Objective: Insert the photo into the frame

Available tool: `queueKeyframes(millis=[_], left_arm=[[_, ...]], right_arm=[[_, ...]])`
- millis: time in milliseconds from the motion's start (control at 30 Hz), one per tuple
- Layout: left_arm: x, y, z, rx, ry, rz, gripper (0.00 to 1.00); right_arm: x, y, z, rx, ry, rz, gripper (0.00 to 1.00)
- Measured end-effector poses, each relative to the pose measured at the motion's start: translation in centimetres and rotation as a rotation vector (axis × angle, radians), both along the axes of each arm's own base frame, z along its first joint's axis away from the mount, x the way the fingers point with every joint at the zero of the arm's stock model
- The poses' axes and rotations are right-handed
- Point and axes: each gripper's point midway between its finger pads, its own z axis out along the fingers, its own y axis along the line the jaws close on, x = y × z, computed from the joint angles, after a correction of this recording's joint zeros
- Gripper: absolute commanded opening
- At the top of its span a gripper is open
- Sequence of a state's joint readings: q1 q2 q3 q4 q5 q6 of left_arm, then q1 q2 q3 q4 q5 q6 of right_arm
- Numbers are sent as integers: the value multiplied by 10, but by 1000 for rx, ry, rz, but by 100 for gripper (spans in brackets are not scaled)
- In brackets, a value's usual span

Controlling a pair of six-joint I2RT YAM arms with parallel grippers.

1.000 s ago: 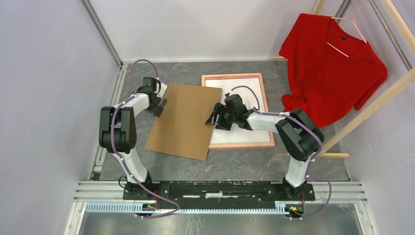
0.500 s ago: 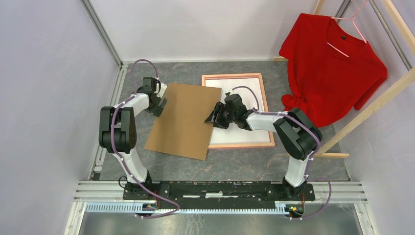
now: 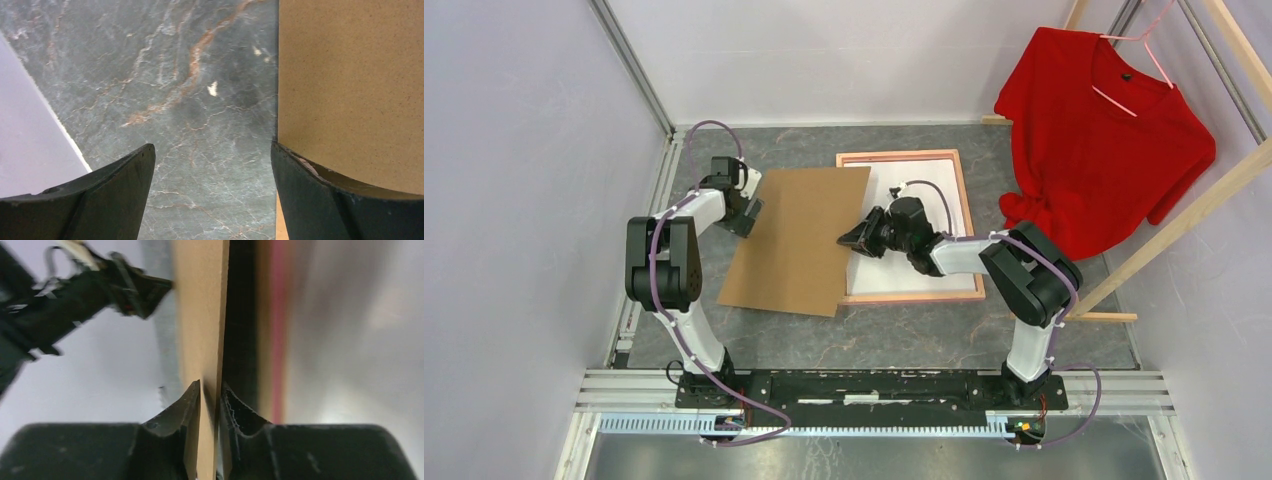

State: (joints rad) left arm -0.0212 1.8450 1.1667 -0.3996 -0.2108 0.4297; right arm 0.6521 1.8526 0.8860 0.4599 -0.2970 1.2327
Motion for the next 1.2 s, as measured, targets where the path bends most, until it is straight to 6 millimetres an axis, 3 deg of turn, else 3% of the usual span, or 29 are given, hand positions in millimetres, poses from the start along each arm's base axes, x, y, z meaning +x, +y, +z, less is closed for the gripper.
queueKeyframes(millis=[100, 133, 200, 267, 367, 500, 600, 700, 800, 900, 1000, 1200], left_arm=[[-2, -9, -1, -45, 19, -23, 93], [-4, -14, -2, -73, 31, -38, 93], [-7, -21, -3, -106, 48, -54, 93], [-10, -24, -3, -122, 67, -62, 94], [-16, -25, -1, -131, 100, -62, 97], [-23, -46, 20, -220, 127, -115, 100], [-21, -66, 74, -296, 15, -230, 100], [-33, -85, 158, -328, -208, -411, 100], [-75, -103, 250, -280, -503, -653, 100], [-122, -117, 289, -201, -661, -853, 100], [-147, -127, 288, -153, -697, -997, 99], [-160, -126, 235, -32, -631, -1169, 98]], right_arm=[[5, 14, 30, 121, -54, 4, 26], [6, 17, 38, 153, -72, 9, 23], [6, 21, 49, 193, -95, 18, 5], [6, 22, 53, 199, -104, 22, 1], [4, 15, 40, 149, -65, 10, 0], [4, 10, 46, 113, -59, -1, 0], [22, 15, 72, 121, -62, -12, 0], [48, 16, 107, 182, -74, -49, 0], [78, 14, 145, 262, -93, -101, 0], [97, 10, 171, 331, -96, -142, 0], [106, 9, 182, 371, -80, -161, 0], [96, 18, 178, 385, -16, -140, 0]])
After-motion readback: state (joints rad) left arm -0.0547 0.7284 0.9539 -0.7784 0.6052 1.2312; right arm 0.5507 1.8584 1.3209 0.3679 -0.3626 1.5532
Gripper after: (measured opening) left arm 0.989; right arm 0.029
